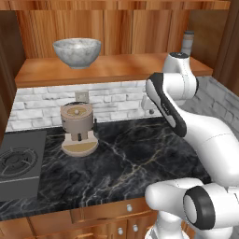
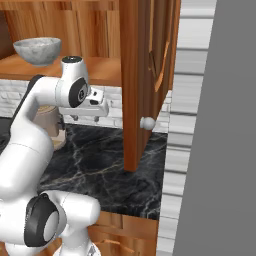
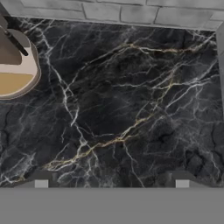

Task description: Take the cinnamon bottle from the cabinet and place it on the dining table, next to the plate with the cupcake. Then take the chocolate from the dining counter and place it on the cupcake plate.

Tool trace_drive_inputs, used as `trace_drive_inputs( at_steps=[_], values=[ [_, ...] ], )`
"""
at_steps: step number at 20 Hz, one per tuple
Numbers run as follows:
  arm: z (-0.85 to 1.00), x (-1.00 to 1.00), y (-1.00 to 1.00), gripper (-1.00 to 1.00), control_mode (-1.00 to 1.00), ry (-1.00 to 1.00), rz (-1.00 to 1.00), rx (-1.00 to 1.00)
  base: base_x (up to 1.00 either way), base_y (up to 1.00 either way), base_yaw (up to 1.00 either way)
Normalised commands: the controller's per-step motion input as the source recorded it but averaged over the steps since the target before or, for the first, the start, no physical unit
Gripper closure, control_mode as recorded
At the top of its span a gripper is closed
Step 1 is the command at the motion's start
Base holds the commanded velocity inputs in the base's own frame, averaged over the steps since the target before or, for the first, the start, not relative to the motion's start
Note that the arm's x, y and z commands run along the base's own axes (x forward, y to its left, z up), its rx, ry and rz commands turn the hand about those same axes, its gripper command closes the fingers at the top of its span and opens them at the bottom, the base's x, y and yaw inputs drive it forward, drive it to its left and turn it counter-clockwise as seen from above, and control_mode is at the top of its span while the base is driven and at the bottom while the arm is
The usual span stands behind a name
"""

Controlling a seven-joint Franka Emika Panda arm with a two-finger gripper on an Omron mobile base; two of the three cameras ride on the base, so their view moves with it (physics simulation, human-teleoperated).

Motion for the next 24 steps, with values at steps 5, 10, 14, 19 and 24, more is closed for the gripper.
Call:
trace_drive_inputs(
  at_steps=[5,10,14,19,24],
  values=[
    [0.29,-0.18,-0.15,-1.00,-1.00,-0.40,0.00,-0.12,0.00,0.00,0.00],
    [0.84,-0.15,-0.29,-1.00,-1.00,-0.59,0.00,-0.17,0.00,0.00,0.00],
    [0.88,-0.03,-0.45,-1.00,-1.00,-0.47,-0.01,-0.05,0.00,0.00,0.00],
    [0.77,0.13,-0.50,-1.00,-1.00,-0.25,-0.10,0.02,0.00,0.00,0.00],
    [0.71,0.38,-0.30,-1.00,-1.00,-0.15,-0.15,0.04,0.00,0.00,0.00]
  ],
)
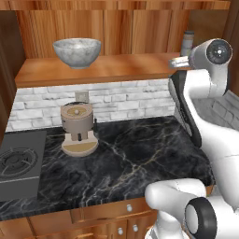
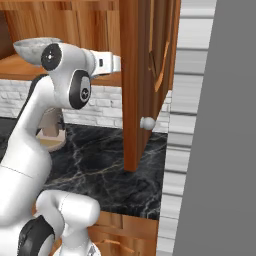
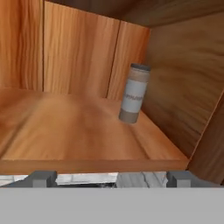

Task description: Take the cinnamon bottle from the cabinet and place it on the dining table, next to the plate with the cupcake. Then take the chocolate from the dining counter and place it on the cupcake plate.

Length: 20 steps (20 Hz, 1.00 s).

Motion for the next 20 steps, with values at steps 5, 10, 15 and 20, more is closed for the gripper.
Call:
trace_drive_inputs(
  at_steps=[5,10,15,20],
  values=[
    [0.46,0.68,-0.05,-1.00,-1.00,0.00,-0.18,0.02,0.00,0.00,0.00],
    [0.12,0.13,-0.41,-1.00,-1.00,0.04,-0.09,0.05,0.00,0.00,0.00],
    [-0.18,0.35,-0.33,-1.00,-1.00,0.04,-0.06,0.09,0.00,0.00,0.00],
    [-0.02,0.63,-0.08,-1.00,-1.00,0.00,-0.04,0.05,0.00,0.00,0.00]
  ],
)
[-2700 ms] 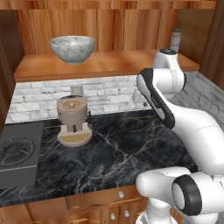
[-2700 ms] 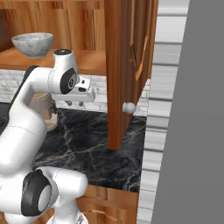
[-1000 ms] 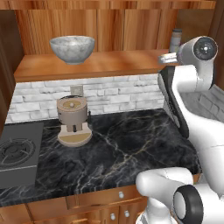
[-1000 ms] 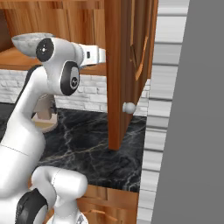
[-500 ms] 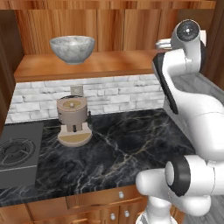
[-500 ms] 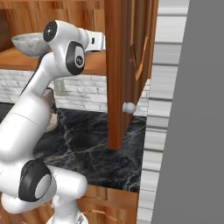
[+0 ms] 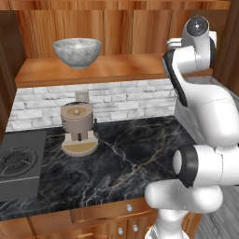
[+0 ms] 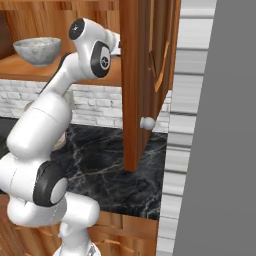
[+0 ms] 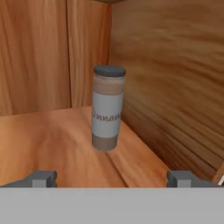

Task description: Take the cinnamon bottle from the cabinet and place it on the dining table, next to the plate with the cupcake. Then take the chocolate from the dining counter and place it on the cupcake plate.

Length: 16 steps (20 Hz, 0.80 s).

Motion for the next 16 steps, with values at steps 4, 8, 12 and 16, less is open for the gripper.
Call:
trace_drive_inputs(
  at_steps=[4,8,12,16],
  values=[
    [0.01,0.32,-0.24,-1.00,-1.00,0.00,0.00,0.03,0.00,0.00,0.00],
    [0.00,0.32,-0.27,-1.00,-1.00,0.00,0.00,0.00,0.00,0.00,0.00],
    [0.00,0.45,-0.19,-1.00,-1.00,0.00,0.00,0.00,0.00,0.00,0.00],
    [0.00,0.52,-0.26,-1.00,-1.00,0.00,0.02,0.00,0.00,0.00,0.00]
  ],
)
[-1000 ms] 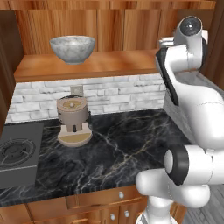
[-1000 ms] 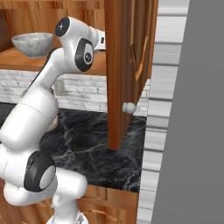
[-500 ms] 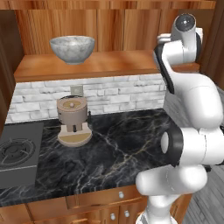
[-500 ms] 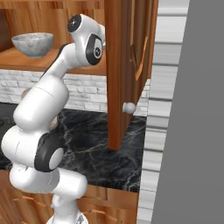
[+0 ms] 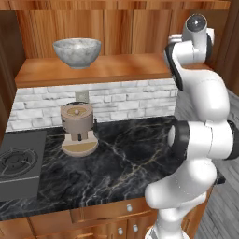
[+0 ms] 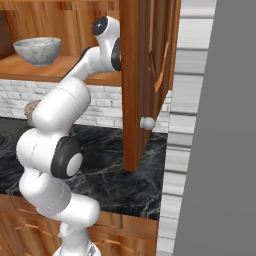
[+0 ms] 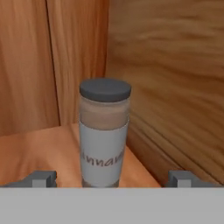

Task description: Take the cinnamon bottle from the cabinet and place it on the dining table, next to the plate with the cupcake. Then take the chocolate from the dining counter and place it on the cupcake plate.

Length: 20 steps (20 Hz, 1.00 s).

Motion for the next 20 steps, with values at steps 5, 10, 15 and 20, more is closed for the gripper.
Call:
trace_drive_inputs(
  at_steps=[5,10,15,20],
  values=[
    [0.00,0.50,-0.15,-1.00,-1.00,0.00,0.02,0.00,0.00,0.00,0.00],
    [0.00,0.51,0.00,-1.00,-1.00,0.00,0.00,0.00,0.00,0.00,0.00],
    [0.00,0.24,-0.01,-1.00,-1.00,0.00,0.00,0.00,0.00,0.00,0.00],
    [0.00,-0.03,-0.07,1.00,-1.00,0.00,0.00,0.01,0.00,0.00,0.00]
  ],
)
